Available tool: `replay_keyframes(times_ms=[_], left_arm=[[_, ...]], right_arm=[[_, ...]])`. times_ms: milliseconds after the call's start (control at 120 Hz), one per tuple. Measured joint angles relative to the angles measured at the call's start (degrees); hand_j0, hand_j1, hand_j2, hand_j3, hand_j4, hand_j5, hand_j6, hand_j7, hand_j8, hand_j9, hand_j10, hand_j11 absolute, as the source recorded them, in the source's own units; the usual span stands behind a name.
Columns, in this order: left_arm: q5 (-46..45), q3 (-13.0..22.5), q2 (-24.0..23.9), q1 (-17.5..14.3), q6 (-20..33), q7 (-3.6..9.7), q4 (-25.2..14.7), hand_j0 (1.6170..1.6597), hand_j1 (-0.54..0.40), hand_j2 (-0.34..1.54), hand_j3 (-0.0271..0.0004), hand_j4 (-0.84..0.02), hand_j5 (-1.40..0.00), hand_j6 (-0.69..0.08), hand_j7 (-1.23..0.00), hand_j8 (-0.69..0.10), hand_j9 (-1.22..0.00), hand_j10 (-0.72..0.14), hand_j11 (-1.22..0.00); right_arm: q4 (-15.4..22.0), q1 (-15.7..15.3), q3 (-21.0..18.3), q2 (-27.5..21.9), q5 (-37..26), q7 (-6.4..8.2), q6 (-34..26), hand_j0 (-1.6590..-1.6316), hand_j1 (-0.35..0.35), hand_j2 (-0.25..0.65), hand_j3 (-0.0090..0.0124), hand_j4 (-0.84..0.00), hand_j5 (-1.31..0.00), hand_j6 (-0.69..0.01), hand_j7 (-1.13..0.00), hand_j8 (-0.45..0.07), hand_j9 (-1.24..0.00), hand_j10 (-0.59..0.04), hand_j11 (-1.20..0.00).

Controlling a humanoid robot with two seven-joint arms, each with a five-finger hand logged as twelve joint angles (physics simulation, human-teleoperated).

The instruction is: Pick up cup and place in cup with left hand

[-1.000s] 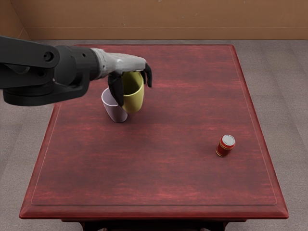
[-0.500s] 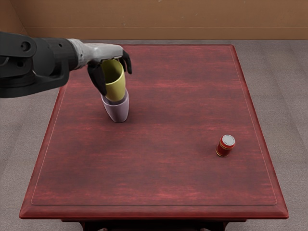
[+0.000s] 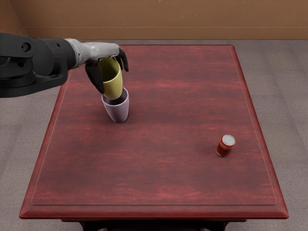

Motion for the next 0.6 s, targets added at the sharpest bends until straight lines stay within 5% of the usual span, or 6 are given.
replay_keyframes(times_ms=[250, 600], left_arm=[[0.4, -0.2, 0.1, 0.3, 0.1, -0.14, 0.0, 1.6562, -0.109, 0.09, 0.0, -0.397, -0.57, -0.349, -0.57, -0.285, -0.55, -0.361, -0.55], [0.3, -0.6, 0.1, 0.5, 0.0, -0.6, -0.2, 1.6577, 0.072, 0.05, 0.0, -0.235, -0.31, -0.227, -0.31, -0.215, -0.31, -0.228, -0.31]], right_arm=[[0.0, 0.0, 0.0, 0.0, 0.0, 0.0, 0.0, -1.6581, -0.349, 0.0, 0.0, 0.0, 0.0, -0.001, 0.0, -0.001, 0.0, 0.0, 0.0], [0.0, 0.0, 0.0, 0.0, 0.0, 0.0, 0.0, -1.6581, -0.349, 0.0, 0.0, -0.001, 0.0, -0.001, 0.0, -0.001, 0.0, 0.0, 0.0]])
